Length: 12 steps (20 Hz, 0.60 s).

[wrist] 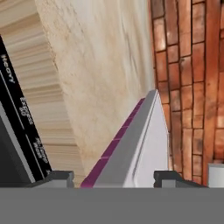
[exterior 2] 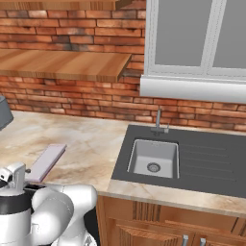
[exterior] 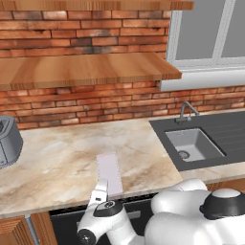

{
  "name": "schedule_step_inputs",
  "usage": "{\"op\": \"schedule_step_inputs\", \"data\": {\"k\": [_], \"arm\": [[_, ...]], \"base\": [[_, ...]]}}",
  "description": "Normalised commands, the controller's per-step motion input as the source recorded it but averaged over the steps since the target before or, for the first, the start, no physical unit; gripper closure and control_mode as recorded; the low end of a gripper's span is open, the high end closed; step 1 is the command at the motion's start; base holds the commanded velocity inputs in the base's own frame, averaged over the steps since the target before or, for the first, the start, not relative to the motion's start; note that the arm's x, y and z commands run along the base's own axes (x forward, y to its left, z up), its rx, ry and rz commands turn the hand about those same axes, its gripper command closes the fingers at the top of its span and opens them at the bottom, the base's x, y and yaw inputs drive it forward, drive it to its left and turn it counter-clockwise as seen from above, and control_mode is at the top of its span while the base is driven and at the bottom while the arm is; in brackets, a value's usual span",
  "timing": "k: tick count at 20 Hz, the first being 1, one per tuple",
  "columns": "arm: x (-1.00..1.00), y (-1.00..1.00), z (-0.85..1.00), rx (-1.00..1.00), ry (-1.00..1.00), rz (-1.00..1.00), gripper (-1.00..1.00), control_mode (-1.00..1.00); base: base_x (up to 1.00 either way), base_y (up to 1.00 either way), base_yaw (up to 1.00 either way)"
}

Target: The ice cube tray has been filled with water. Take the tray and place it in the freezer to make ice. Close the freezer door after placing the tray.

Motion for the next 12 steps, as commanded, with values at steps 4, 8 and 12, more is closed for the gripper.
{"op": "schedule_step_inputs", "data": {"k": [4,8,12], "arm": [[0.0,0.0,-0.08,0.0,0.0,0.07,1.0,-1.0],[-0.01,0.0,-0.03,-0.03,-0.01,0.07,1.0,-1.0],[-0.35,0.0,0.39,-0.08,-0.13,0.04,1.0,-1.0]], "base": [[0.0,0.0,0.0],[0.0,0.0,0.0],[0.0,0.0,0.0]]}}
